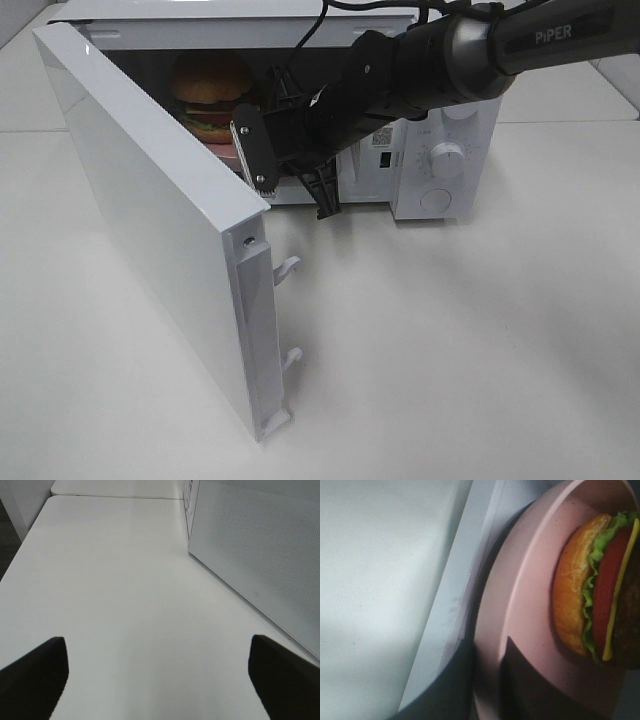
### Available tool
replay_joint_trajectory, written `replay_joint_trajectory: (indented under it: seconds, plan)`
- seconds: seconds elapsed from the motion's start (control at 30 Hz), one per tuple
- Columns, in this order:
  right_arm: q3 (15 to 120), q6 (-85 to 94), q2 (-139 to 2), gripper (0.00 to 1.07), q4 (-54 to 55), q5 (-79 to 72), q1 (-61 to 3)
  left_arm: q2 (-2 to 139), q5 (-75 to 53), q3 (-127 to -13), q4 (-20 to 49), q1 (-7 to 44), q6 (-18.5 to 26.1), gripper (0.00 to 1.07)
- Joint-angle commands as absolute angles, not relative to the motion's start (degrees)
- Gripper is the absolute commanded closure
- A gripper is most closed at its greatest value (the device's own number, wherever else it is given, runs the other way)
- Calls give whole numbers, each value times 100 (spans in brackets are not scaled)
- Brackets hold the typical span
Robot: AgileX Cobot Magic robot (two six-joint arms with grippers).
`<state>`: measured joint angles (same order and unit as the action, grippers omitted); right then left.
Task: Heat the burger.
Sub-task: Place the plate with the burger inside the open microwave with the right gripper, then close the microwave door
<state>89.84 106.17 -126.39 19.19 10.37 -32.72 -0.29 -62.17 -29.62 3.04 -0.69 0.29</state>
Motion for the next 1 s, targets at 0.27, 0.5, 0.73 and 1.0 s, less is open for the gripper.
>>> replay_joint_trajectory:
  seconds: [0.27, 0.5, 0.73, 1.0]
  plan:
    - [9116, 10050, -12531, 92, 1513, 504, -3283, -52, -6131, -2962, 327, -74, 40, 17]
    - [9116, 9935, -12531, 80, 1478, 504, -3283, -52, -6131, -2962, 327, -74, 40, 17]
    - [9116, 9723, -12513, 72, 1478, 636, -3283, -52, -6131, -2962, 327, -74, 40, 17]
    - [8846, 9700, -12336, 71, 1467, 642, -3283, -52, -6131, -2962, 327, -74, 40, 17]
